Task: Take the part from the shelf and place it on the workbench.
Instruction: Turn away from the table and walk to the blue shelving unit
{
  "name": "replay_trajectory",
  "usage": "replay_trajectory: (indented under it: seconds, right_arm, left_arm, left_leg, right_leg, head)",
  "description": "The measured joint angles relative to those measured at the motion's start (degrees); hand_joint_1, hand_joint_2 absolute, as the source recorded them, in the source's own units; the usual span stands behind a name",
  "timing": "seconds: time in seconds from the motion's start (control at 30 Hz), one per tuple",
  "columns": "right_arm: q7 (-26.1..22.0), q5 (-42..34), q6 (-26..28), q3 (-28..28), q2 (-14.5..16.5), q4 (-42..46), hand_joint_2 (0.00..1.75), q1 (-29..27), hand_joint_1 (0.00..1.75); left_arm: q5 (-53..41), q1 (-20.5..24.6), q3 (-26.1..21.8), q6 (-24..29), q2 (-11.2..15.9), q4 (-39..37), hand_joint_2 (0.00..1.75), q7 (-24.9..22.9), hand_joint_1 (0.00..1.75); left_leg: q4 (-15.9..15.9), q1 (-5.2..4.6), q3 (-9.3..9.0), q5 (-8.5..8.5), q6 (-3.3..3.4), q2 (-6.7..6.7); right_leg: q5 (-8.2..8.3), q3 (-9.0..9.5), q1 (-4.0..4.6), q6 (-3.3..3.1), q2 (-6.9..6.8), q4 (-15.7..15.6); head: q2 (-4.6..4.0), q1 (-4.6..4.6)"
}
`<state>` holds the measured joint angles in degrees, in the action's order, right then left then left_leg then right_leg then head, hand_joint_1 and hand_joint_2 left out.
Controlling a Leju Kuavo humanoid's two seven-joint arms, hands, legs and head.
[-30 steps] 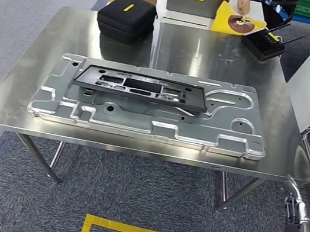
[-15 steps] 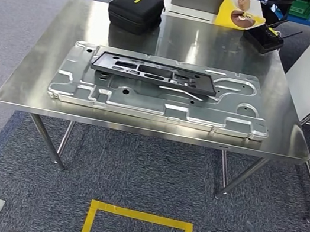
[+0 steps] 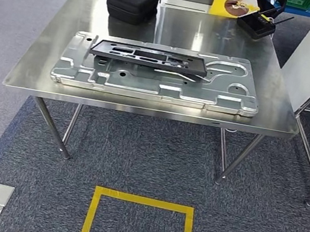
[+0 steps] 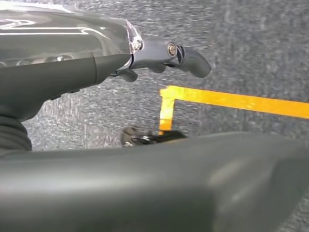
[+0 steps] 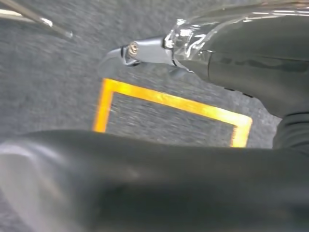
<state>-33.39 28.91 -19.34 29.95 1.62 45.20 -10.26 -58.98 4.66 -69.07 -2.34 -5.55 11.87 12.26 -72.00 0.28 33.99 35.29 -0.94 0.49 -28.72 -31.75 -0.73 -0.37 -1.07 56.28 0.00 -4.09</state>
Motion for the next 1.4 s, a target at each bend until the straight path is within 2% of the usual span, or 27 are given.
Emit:
replay_trajectory:
  seconds: [0.07, 0.1, 0.17, 0.23, 0.27, 0.3, 0.37, 0.4, 0.43, 0.47, 0.5, 0.57, 0.63, 0.67, 0.73, 0.8, 0.87, 0.9, 0.93, 1.0, 1.07, 1.13, 1.17, 1.23, 1.3, 1.37, 1.4]
  right_arm:
    - [-1.15, 1.49, 1.45, 0.97, -0.52, -5.46, 0.00, 1.86, 0.00]
    - [-1.53, 2.05, 2.24, 1.40, -0.85, -8.26, 0.00, 2.83, 0.00]
    - [-1.75, 2.93, 3.72, 2.24, -1.52, -13.81, 0.00, 4.58, 0.00]
    - [-1.06, 3.53, 4.98, 2.92, -2.09, -18.69, 0.00, 5.71, 0.00]
    - [-0.45, 3.72, 5.53, 3.18, -2.31, -20.68, 0.00, 6.05, 0.00]
    - [0.40, 3.81, 6.09, 3.46, -2.47, -22.48, 0.00, 6.38, 0.00]
    - [2.99, 3.83, 7.12, 4.04, -2.70, -25.53, 0.00, 7.24, 0.00]
    - [4.78, 3.81, 7.60, 4.32, -2.76, -26.81, 0.00, 7.72, 0.00]
    - [6.61, 3.81, 8.03, 4.57, -2.77, -27.88, 0.00, 8.13, 0.00]
    - [8.32, 3.83, 8.40, 4.83, -2.75, -28.79, 0.00, 8.43, 0.00]
    - [9.87, 3.91, 8.64, 5.06, -2.72, -29.49, 0.00, 8.66, 0.00]
    - [12.54, 4.15, 8.91, 5.43, -2.67, -30.50, 0.00, 9.18, 0.00]
    - [15.51, 4.35, 9.13, 5.70, -2.56, -31.30, 0.00, 9.90, 0.00]
    - [17.10, 4.40, 9.34, 5.89, -2.45, -31.66, 0.00, 10.15, 0.00]
    - [20.05, 4.44, 9.81, 6.42, -2.05, -32.43, 0.00, 10.33, 0.00]
    - [22.35, 4.25, 10.10, 6.97, -1.64, -32.94, 0.00, 10.40, 0.00]
    - [24.04, 3.84, 10.16, 7.58, -1.27, -33.21, 0.00, 10.55, 0.00]
    - [24.73, 3.62, 10.16, 7.93, -1.11, -33.31, 0.00, 10.60, 0.00]
    - [25.30, 3.46, 10.16, 8.28, -0.96, -33.41, 0.00, 10.66, 0.00]
    - [26.01, 3.31, 10.16, 8.83, -0.71, -33.52, 0.00, 10.73, 0.00]
    - [26.33, 3.34, 10.16, 9.25, -0.49, -33.57, 0.00, 10.91, 0.00]
    - [26.35, 3.48, 10.12, 9.50, -0.33, -33.62, 0.00, 11.16, 0.00]
    - [26.19, 3.56, 10.02, 9.57, -0.28, -33.64, 0.00, 11.26, 0.00]
    - [25.79, 3.60, 9.82, 9.74, -0.25, -33.71, 0.00, 11.33, 0.00]
    - [25.69, 3.43, 9.74, 9.98, -0.19, -33.85, 0.00, 11.28, 0.00]
    - [26.14, 3.26, 9.74, 10.25, -0.14, -33.97, 0.00, 11.25, 0.00]
    - [26.61, 3.20, 9.74, 10.43, -0.13, -34.00, 0.44, 11.27, 0.00]
  left_arm:
    - [-0.05, 0.23, 0.00, -0.09, 0.00, 0.00, 0.00, 0.08, 0.00]
    - [-0.10, 0.41, 0.01, -0.11, 0.00, 0.00, 0.00, 0.11, 0.00]
    - [-0.25, 0.72, 0.02, -0.25, 0.00, 0.00, 0.00, 0.13, 0.00]
    - [-0.49, 0.59, 0.01, -0.47, -0.04, -0.01, 0.00, 0.11, 0.00]
    - [-0.60, 0.46, 0.01, -0.55, -0.05, -0.01, 0.00, 0.10, 0.00]
    - [-0.69, 0.37, 0.00, -0.62, -0.07, -0.01, 0.00, 0.10, 0.00]
    - [-0.79, 0.38, 0.00, -0.73, -0.07, 0.00, 0.00, 0.11, 0.00]
    - [-0.85, 0.40, 0.00, -0.78, -0.08, 0.00, 0.00, 0.11, 0.00]
    - [-0.93, 0.41, 0.01, -0.83, -0.08, 0.00, 0.00, 0.11, 0.00]
    - [-1.01, 0.43, 0.02, -0.86, -0.09, 0.00, 0.00, 0.11, 0.00]
    - [-1.07, 0.46, 0.03, -0.87, -0.10, 0.00, 0.00, 0.11, 0.00]
    - [-1.14, 0.60, 0.05, -0.87, -0.14, 0.00, 0.00, 0.11, 0.00]
    - [-1.20, 0.77, 0.07, -0.92, -0.20, 0.00, 0.00, 0.11, 0.00]
    - [-1.25, 0.84, 0.08, -0.97, -0.22, 0.00, 0.00, 0.11, 0.00]
    - [-1.36, 0.83, 0.09, -1.06, -0.21, 0.00, 0.00, 0.11, 0.00]
    - [-1.59, 0.67, 0.10, -1.09, -0.21, 0.00, 0.00, 0.10, 0.00]
    - [-1.80, 0.64, 0.15, -1.09, -0.23, 0.00, 0.00, 0.10, 0.00]
    - [-1.83, 0.66, 0.17, -1.09, -0.24, 0.00, 0.00, 0.10, 0.00]
    - [-1.83, 0.66, 0.19, -1.09, -0.24, 0.00, 0.00, 0.10, 0.00]
    - [-1.90, 0.63, 0.22, -1.09, -0.22, 0.00, 0.00, 0.10, 0.00]
    - [-2.15, 0.70, 0.32, -1.04, -0.20, 0.00, 0.00, 0.08, 0.00]
    - [-2.37, 0.92, 0.52, -0.75, -0.19, 0.00, 0.00, -0.20, 0.00]
    - [-2.38, 1.03, 0.61, -0.50, -0.18, 0.00, 0.00, -0.50, 0.00]
    - [-2.14, 1.01, 0.67, 0.17, -0.21, 0.00, 0.87, -1.28, 0.00]
    - [-1.80, 0.83, 0.66, 0.90, -0.24, 0.00, 1.75, -2.07, 0.00]
    - [-1.75, 0.78, 0.64, 1.66, -0.24, 0.00, 1.75, -2.82, 0.00]
    - [-1.79, 0.74, 0.63, 2.02, -0.24, 0.00, 1.75, -3.12, 0.00]
  left_leg:
    - [7.93, 0.03, -6.30, -1.76, 0.25, -0.06]
    - [12.03, -0.03, -9.08, -1.39, 0.57, -0.09]
    - [16.58, -0.27, -11.56, -0.45, 1.28, -0.15]
    - [16.89, -0.27, -10.58, -0.91, 2.30, 0.04]
    - [16.85, -0.25, -9.90, -1.57, 2.87, 0.18]
    - [16.88, -0.21, -9.11, -2.31, 3.33, 0.33]
    - [16.76, -0.42, -7.29, -3.76, 3.83, 0.53]
    - [16.59, -0.54, -6.29, -4.43, 3.90, 0.62]
    - [16.33, -0.66, -5.25, -5.04, 3.96, 0.70]
    - [15.95, -0.76, -4.20, -5.56, 3.96, 0.76]
    - [15.50, -0.84, -3.20, -5.99, 3.92, 0.78]
    - [14.49, -1.03, -1.48, -6.70, 3.69, 0.78]
    - [13.79, -1.22, -0.40, -7.45, 3.22, 0.82]
    - [13.64, -1.26, -0.05, -7.93, 2.92, 0.84]
    - [13.51, -1.13, 0.50, -8.46, 2.24, 0.75]
    - [11.51, -0.90, 1.30, -5.42, 1.43, 0.38]
    - [5.61, -0.56, 2.61, 0.48, 0.68, 0.12]
    - [1.95, -0.40, 3.16, 2.53, 0.42, 0.08]
    - [-0.89, -0.25, 3.27, 3.22, 0.21, 0.05]
    - [-1.50, 0.01, 1.23, 0.89, 0.02, 0.04]
    - [5.14, 0.15, -4.21, -1.96, 0.11, 0.03]
    - [13.28, 0.05, -9.71, -1.44, 0.68, 0.00]
    - [15.61, -0.08, -11.06, -0.71, 1.06, -0.01]
    - [16.76, -0.16, -11.02, -0.53, 2.03, 0.06]
    - [16.81, -0.03, -10.26, -1.45, 3.04, 0.27]
    - [16.77, -0.06, -9.23, -2.31, 3.61, 0.43]
    - [16.66, -0.13, -8.73, -2.63, 3.69, 0.47]
  right_leg:
    - [0.87, -1.67, 0.05, 0.45, 0.04, 0.85]
    - [1.32, -2.33, 0.13, 0.75, 0.07, 1.23]
    - [2.47, -3.35, 0.26, 1.44, 0.10, 1.65]
    - [2.91, -4.15, 0.14, 2.13, 0.20, 1.84]
    - [1.62, -4.60, 0.06, 2.37, 0.30, 2.61]
    - [-0.77, -5.23, -0.01, 2.53, 0.40, 4.41]
    - [-6.83, -6.70, -0.07, 2.68, 0.51, 10.98]
    - [-8.63, -7.14, -0.06, 2.74, 0.54, 14.53]
    - [-9.01, -6.99, -0.06, 2.77, 0.59, 17.00]
    - [-8.07, -5.93, -0.05, 2.75, 0.63, 17.63]
    - [-6.47, -3.91, -0.03, 2.64, 0.66, 16.20]
    - [-4.47, 2.54, 0.22, 2.06, 0.74, 8.44]
    - [-5.19, 7.43, 0.52, 1.43, 0.78, 1.10]
    - [-5.59, 8.29, 0.65, 1.17, 0.77, -0.59]
    - [-5.10, 7.73, 0.63, 0.50, 0.58, -1.12]
    - [-3.85, 6.53, 0.41, -0.39, 0.25, -1.20]
    - [-2.58, 4.84, 0.33, -0.81, 0.08, -1.02]
    - [-1.93, 3.86, 0.34, -0.80, 0.04, -0.86]
    - [-1.29, 2.81, 0.33, -0.73, 0.00, -0.64]
    - [-0.24, 0.71, 0.31, -0.47, -0.05, -0.10]
    - [0.55, -1.12, 0.33, -0.07, -0.04, 0.64]
    - [1.29, -2.41, 0.47, 0.50, -0.01, 1.49]
    - [1.71, -2.82, 0.51, 0.83, -0.01, 1.75]
    - [2.47, -3.32, 0.41, 1.50, 0.03, 1.91]
    - [0.85, -4.25, 0.27, 2.03, 0.29, 3.67]
    - [-3.60, -6.60, 0.18, 2.41, 0.53, 9.92]
    - [-5.69, -7.87, 0.15, 2.55, 0.58, 13.85]
  head:
    - [0.00, 0.00]
    - [0.00, 0.01]
    - [0.00, 0.02]
    - [0.00, 0.03]
    - [0.00, 0.05]
    - [0.00, 0.05]
    - [0.00, 0.09]
    - [0.00, 0.09]
    - [0.00, 0.09]
    - [0.00, 0.09]
    - [0.00, 0.09]
    - [0.00, 0.10]
    - [0.00, 0.06]
    - [0.00, 0.05]
    - [0.00, 0.03]
    - [0.00, -0.03]
    - [0.00, -0.09]
    - [0.00, -0.09]
    - [0.00, -0.09]
    - [0.00, -0.09]
    - [0.00, -0.10]
    - [0.00, -0.11]
    - [0.00, -0.10]
    - [0.00, -0.08]
    - [0.00, -0.01]
    - [0.00, 0.08]
    - [0.00, 0.08]
